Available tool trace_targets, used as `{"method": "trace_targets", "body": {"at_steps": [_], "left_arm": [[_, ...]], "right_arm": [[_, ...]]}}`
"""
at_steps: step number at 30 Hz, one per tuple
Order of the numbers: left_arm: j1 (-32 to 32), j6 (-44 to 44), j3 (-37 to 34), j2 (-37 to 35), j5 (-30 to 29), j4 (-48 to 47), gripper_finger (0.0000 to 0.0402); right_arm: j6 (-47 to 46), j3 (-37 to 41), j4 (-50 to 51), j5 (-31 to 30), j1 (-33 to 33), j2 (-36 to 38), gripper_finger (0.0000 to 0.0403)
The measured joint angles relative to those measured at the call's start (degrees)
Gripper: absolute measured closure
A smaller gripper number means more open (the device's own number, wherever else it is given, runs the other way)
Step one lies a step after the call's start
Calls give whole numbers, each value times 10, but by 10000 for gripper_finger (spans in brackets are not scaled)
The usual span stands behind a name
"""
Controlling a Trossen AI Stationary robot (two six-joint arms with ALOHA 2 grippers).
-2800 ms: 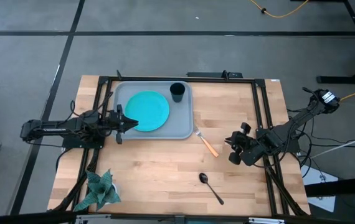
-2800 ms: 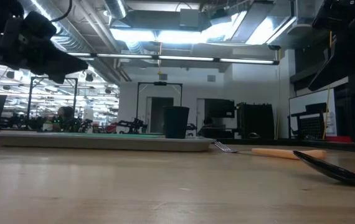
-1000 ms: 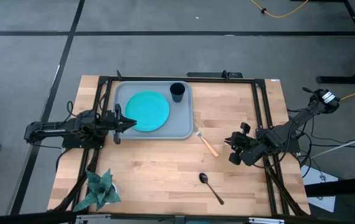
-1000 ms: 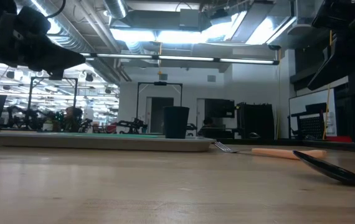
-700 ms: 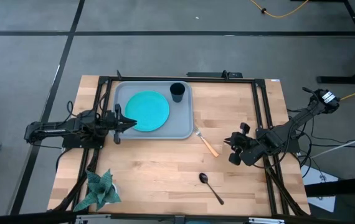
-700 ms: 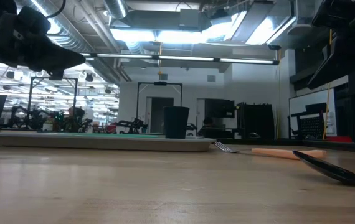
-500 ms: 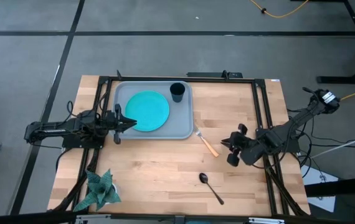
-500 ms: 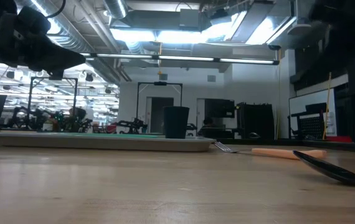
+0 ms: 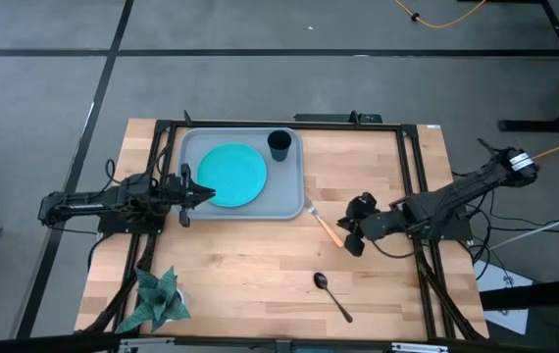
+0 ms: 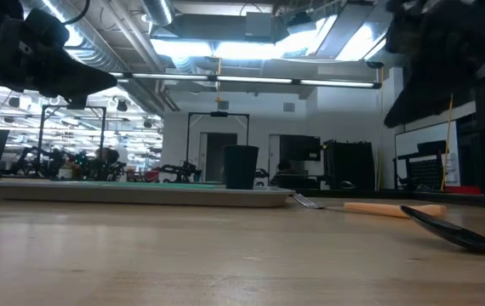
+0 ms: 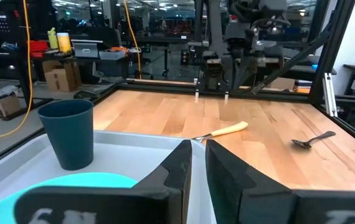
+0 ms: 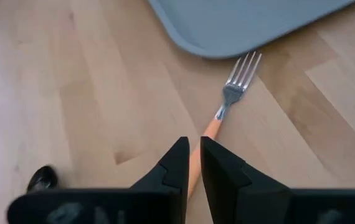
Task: Pick and place plate/cup/fork/spoon on tray
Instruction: Put the orange fork on the serving tray to the right side of the blue plate
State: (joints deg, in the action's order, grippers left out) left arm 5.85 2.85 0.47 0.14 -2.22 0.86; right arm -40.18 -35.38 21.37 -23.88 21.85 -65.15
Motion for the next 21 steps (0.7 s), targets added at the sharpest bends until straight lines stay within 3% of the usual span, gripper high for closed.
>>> {"method": "trace_targets", "body": {"at_steps": [11,21], "left_arm": [[0,0,0,0,0,0,360],[0,0,0,0,0,0,360]], "right_arm": [[-74,-50,11,54,-37,-132,357],[-61,-136,62,81,-71,-250,357]]}}
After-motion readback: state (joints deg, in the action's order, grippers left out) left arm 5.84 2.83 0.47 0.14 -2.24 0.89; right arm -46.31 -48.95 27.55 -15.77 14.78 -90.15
